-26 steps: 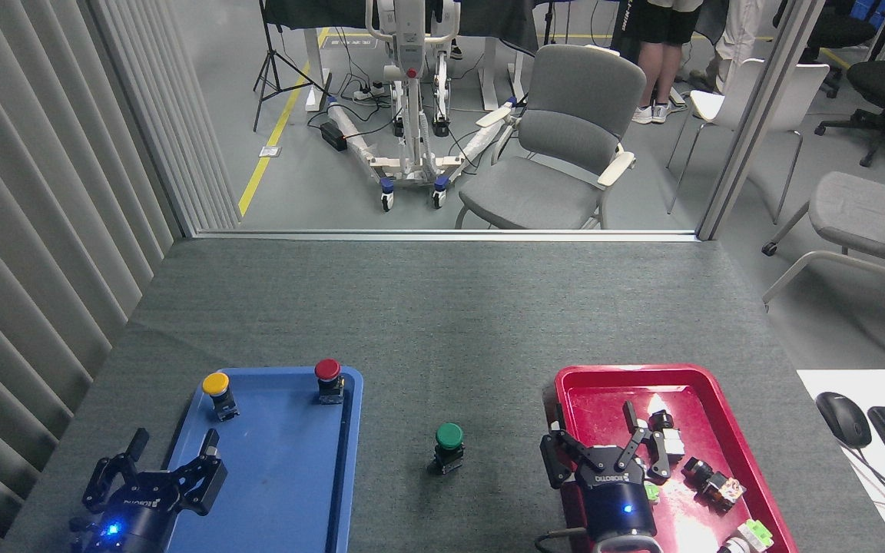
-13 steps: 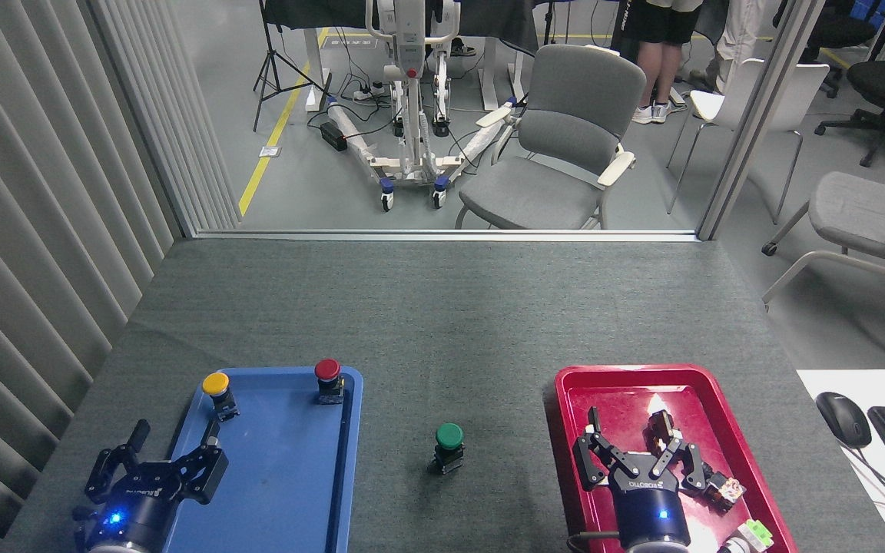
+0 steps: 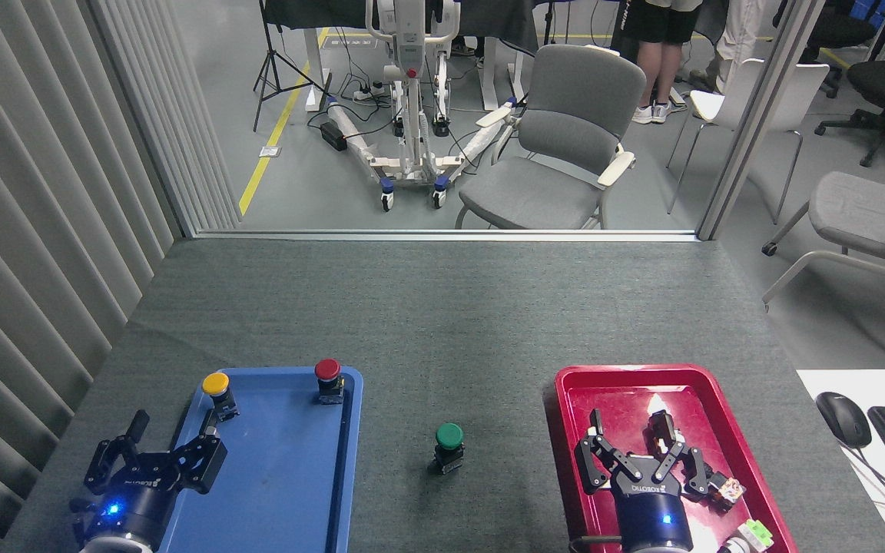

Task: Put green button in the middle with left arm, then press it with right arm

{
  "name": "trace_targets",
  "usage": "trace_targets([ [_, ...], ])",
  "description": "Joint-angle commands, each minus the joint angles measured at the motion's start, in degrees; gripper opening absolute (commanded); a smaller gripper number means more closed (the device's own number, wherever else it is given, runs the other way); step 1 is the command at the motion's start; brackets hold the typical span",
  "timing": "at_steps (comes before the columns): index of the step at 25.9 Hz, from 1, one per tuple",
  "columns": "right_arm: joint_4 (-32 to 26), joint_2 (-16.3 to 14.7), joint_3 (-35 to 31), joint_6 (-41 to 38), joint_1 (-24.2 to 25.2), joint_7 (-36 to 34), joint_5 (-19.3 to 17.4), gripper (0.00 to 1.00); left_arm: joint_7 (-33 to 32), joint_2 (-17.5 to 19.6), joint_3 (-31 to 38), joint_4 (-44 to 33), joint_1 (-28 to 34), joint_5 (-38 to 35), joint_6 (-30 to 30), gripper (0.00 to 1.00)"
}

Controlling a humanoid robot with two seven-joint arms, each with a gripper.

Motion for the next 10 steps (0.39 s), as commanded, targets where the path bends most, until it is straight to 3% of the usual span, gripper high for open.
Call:
trace_targets([
  [1,-0.02,-0.06,-0.06,-0.03,0.0,-0.11,0.0,1.0,0.18,-0.26,-0.01,0.02,-0.24,0.15,0.83,0.99],
  [6,-0.02,-0.15,0.03,-0.03,0.09,-0.28,-0.09,1.0,0.45,-1.76,-0.97,-0.24,-1.03,-0.12,2.32,0.99],
  [10,-0.02,-0.06,0.03,-0.03,0.09,-0.28,-0.09,1.0,1.06,-2.37,-5.98,-0.59,-0.94,-1.44,2.06,0.99],
])
